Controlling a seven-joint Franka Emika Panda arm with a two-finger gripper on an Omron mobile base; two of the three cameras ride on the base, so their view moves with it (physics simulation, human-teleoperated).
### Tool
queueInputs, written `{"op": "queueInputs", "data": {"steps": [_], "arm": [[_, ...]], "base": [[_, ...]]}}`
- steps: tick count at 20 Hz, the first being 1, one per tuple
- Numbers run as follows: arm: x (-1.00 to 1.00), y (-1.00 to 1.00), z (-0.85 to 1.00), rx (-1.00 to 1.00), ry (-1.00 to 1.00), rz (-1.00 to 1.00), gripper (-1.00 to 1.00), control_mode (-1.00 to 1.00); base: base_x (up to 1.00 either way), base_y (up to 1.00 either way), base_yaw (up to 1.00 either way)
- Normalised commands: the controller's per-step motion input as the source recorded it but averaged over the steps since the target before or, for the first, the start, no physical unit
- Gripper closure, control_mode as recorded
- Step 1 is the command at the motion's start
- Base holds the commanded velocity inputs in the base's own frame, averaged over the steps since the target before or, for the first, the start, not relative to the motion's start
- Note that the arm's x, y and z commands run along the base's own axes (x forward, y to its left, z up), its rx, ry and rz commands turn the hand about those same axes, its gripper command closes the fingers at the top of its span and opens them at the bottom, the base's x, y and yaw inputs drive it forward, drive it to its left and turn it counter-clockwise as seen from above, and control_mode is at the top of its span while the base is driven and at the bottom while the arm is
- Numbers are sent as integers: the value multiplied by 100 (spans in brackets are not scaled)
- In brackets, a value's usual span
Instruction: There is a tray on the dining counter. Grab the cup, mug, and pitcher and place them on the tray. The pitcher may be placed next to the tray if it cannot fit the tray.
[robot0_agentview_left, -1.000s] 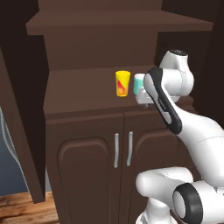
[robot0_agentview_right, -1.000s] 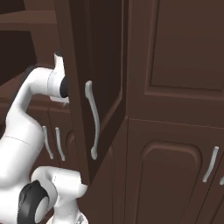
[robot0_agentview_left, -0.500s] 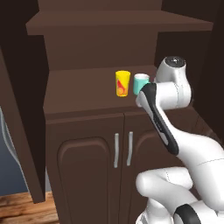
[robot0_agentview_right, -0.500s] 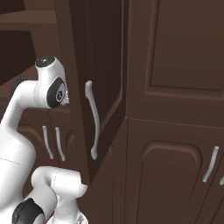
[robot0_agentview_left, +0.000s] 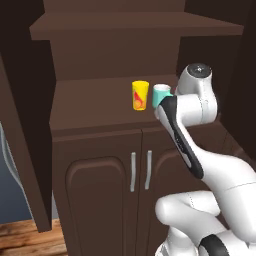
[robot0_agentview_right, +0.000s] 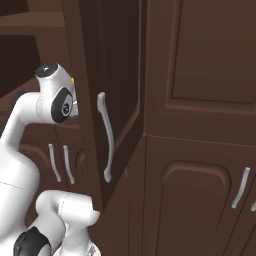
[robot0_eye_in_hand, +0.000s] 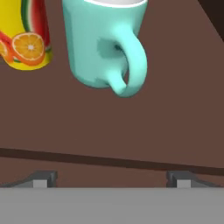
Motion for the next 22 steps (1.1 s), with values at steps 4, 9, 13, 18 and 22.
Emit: {"op": "queueInputs", "data": {"steps": [4,9,13,18,22], "arm": [[18,0,24,0,0,4,-100,-100],[25,0,1,-1,-3,10,-100,-100],[29,0,0,-6,-8,12,-100,-100],[38,0,0,-4,-5,8,-100,-100],[50,0,0,3,1,2,-100,-100]], "base": [[0,0,0],[0,0,0],[0,0,0],[0,0,0],[0,0,0]]}}
